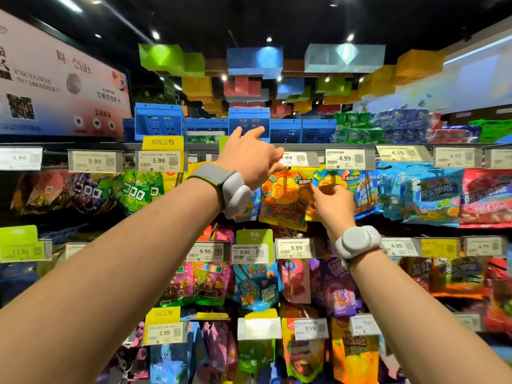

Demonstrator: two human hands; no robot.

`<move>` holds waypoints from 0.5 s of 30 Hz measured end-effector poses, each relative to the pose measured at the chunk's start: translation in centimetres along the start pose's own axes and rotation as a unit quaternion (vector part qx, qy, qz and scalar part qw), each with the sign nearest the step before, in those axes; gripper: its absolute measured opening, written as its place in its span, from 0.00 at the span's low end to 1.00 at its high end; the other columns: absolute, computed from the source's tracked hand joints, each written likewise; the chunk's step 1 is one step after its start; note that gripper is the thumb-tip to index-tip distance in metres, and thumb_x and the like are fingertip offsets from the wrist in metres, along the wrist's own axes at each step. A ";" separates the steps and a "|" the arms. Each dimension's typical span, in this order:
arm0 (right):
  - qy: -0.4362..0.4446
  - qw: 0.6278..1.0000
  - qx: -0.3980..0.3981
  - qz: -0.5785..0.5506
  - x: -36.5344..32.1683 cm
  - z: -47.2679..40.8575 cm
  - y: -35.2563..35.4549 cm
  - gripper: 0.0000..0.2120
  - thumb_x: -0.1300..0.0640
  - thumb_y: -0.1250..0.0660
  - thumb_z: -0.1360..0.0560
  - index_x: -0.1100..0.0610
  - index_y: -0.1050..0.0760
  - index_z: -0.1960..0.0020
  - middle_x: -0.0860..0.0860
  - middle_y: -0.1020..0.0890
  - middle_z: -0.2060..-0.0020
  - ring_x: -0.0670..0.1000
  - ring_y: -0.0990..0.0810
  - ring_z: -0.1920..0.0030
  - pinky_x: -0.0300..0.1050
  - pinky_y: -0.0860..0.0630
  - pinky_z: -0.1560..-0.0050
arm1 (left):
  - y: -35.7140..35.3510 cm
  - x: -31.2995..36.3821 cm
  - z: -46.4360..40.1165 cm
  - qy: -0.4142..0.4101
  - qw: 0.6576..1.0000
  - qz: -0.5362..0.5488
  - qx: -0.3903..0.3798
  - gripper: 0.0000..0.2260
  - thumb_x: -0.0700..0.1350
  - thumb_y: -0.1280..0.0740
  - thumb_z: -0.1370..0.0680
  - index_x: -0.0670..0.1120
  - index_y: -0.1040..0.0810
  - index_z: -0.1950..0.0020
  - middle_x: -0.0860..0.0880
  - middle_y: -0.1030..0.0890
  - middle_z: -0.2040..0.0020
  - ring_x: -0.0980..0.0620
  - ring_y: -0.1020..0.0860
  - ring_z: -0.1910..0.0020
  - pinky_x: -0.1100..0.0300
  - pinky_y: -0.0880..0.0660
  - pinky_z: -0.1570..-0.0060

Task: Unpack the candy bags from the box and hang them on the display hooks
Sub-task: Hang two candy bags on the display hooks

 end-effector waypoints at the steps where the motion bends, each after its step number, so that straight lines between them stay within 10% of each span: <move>1: 0.004 1.000 -0.001 -0.002 -0.1 0.3 0.3 0.19 0.38 0.31 0.33 0.55 0.22 0.60 0.53 0.16 0.64 0.59 0.16 0.58 0.63 0.19 0.54 | 0.0 0.2 0.2 -0.007 1.000 -0.007 0.006 0.16 0.59 0.45 0.18 0.53 0.26 0.39 0.52 0.21 0.37 0.44 0.43 0.23 0.37 0.45 0.28; 9: 0.017 0.999 -0.025 -0.020 -0.5 2.6 0.6 0.24 0.33 0.29 0.39 0.52 0.21 0.57 0.52 0.15 0.61 0.57 0.16 0.57 0.60 0.18 0.51 | -1.4 1.5 2.6 -0.041 0.995 -0.047 0.077 0.26 0.62 0.49 0.18 0.46 0.33 0.28 0.47 0.39 0.22 0.43 0.47 0.22 0.41 0.48 0.26; 15: 0.017 0.999 -0.028 -0.039 -1.4 6.4 -0.9 0.18 0.39 0.28 0.33 0.54 0.20 0.58 0.52 0.17 0.63 0.52 0.21 0.63 0.54 0.22 0.57 | -0.8 0.7 6.2 -0.046 0.977 0.082 0.190 0.28 0.58 0.50 0.20 0.40 0.23 0.35 0.42 0.25 0.32 0.41 0.31 0.29 0.45 0.36 0.30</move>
Point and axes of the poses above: each hand's wrist, its own z-axis away from the middle knuckle, its own y-axis out of the back of the hand, x = y × z, the point moved 9 cm from there along -z, towards the middle knuckle
